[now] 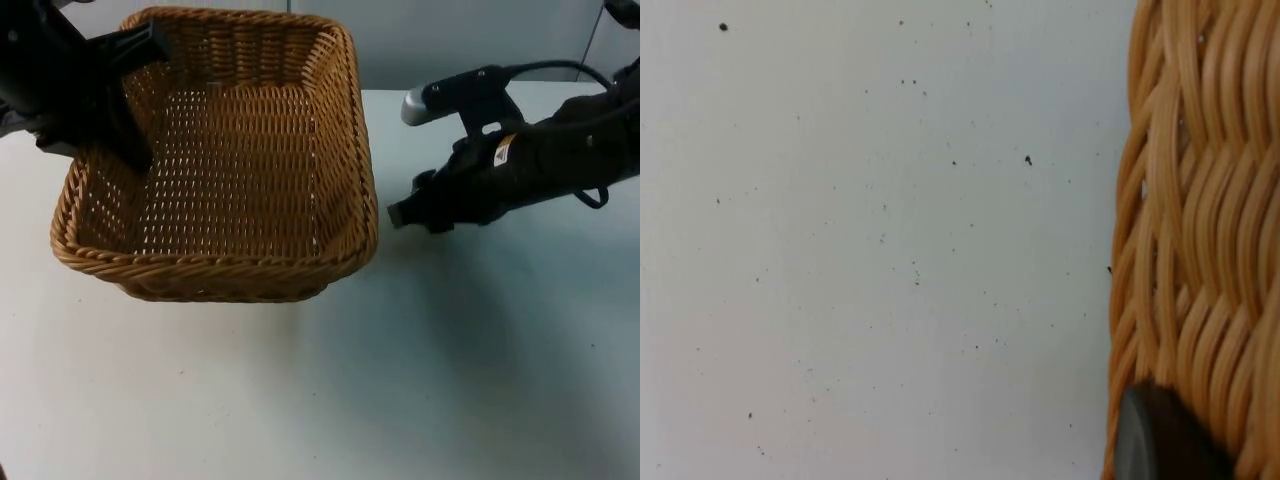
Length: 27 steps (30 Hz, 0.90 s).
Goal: Pick up the basket with the left hand and place the ball into the basket with the right hand.
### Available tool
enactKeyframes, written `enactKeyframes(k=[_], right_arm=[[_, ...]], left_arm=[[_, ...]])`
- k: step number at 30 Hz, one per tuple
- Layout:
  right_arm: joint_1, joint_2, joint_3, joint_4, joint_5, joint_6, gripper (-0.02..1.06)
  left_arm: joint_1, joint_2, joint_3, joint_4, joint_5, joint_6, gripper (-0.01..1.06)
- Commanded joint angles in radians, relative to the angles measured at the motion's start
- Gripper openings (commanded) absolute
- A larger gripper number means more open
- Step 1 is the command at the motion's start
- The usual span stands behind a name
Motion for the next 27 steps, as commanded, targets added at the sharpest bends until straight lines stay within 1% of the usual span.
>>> enactKeyframes(k=[1,2,4,6,7,8,9,11,12,13,15,16,18,19,20,21,22,24,25,26,27], right_arm=[[-0.045,-0.075,-0.115,0.001,0.104,-0.049,0.0],[-0.045,-0.075,-0.115,0.001,0.104,-0.049,0.0],[-0.067,-0.135,-0.205,0.005,0.235,-0.042,0.0],[-0.075,-0.198,-0.29,0.033,0.407,-0.042,0.0],[-0.075,-0.198,-0.29,0.033,0.407,-0.042,0.0],[-0.069,-0.222,-0.329,0.051,0.493,-0.051,0.0],[-0.045,-0.249,-0.375,0.06,0.593,-0.114,0.0],[0.004,-0.279,-0.412,0.075,0.707,-0.226,0.0],[0.004,-0.279,-0.412,0.075,0.707,-0.226,0.0],[0.027,-0.289,-0.425,0.105,0.747,-0.298,0.0],[0.083,-0.306,-0.437,0.204,0.831,-0.42,0.0],[0.083,-0.306,-0.437,0.204,0.831,-0.42,0.0],[0.133,-0.308,-0.439,0.344,0.885,-0.512,0.0],[0.163,-0.304,-0.439,0.418,0.913,-0.574,0.0],[0.179,-0.299,-0.439,0.44,0.919,-0.593,0.0],[0.179,-0.299,-0.439,0.44,0.919,-0.593,0.0],[0.198,-0.293,-0.439,0.454,0.92,-0.599,0.0],[0.225,-0.278,-0.439,0.456,0.922,-0.6,0.0],[0.225,-0.278,-0.439,0.456,0.922,-0.6,0.0],[0.233,-0.273,-0.439,0.456,0.924,-0.61,0.0],[0.242,-0.26,-0.439,0.456,0.94,-0.66,0.0]], left_arm=[[0.002,-0.014,-0.002,-0.029,0.008,-0.003,0.0],[0.002,-0.014,-0.002,-0.029,0.008,-0.003,0.0],[0.002,-0.014,-0.002,-0.029,0.008,-0.003,0.0],[0.002,-0.014,-0.002,-0.029,0.008,-0.003,0.0],[0.002,-0.014,-0.002,-0.029,0.008,-0.003,0.0],[0.002,-0.014,-0.002,-0.029,0.003,-0.003,0.0],[0.002,-0.014,-0.002,-0.029,-0.007,-0.003,0.0],[0.002,-0.014,-0.002,-0.029,-0.02,-0.003,0.0],[0.002,-0.014,-0.002,-0.029,-0.02,-0.003,0.0],[0.002,-0.014,-0.002,-0.029,-0.03,-0.003,0.0],[0.002,-0.014,-0.002,-0.03,-0.047,-0.003,0.0],[0.002,-0.014,-0.002,-0.03,-0.047,-0.003,0.0],[0.002,-0.014,-0.002,-0.042,-0.066,-0.003,0.0],[0.002,-0.014,-0.002,-0.05,-0.067,-0.003,0.0],[0.002,-0.014,-0.002,-0.053,-0.062,-0.003,0.0],[0.002,-0.014,-0.002,-0.053,-0.062,-0.003,0.0],[0.002,-0.014,-0.002,-0.061,-0.055,-0.003,0.0],[0.002,-0.014,-0.002,-0.085,-0.02,-0.003,0.0],[0.002,-0.014,-0.002,-0.085,-0.02,-0.003,0.0],[0.002,-0.014,-0.002,-0.091,-0.003,0.003,0.0],[0.002,-0.014,-0.002,-0.109,0.023,0.041,0.0]])
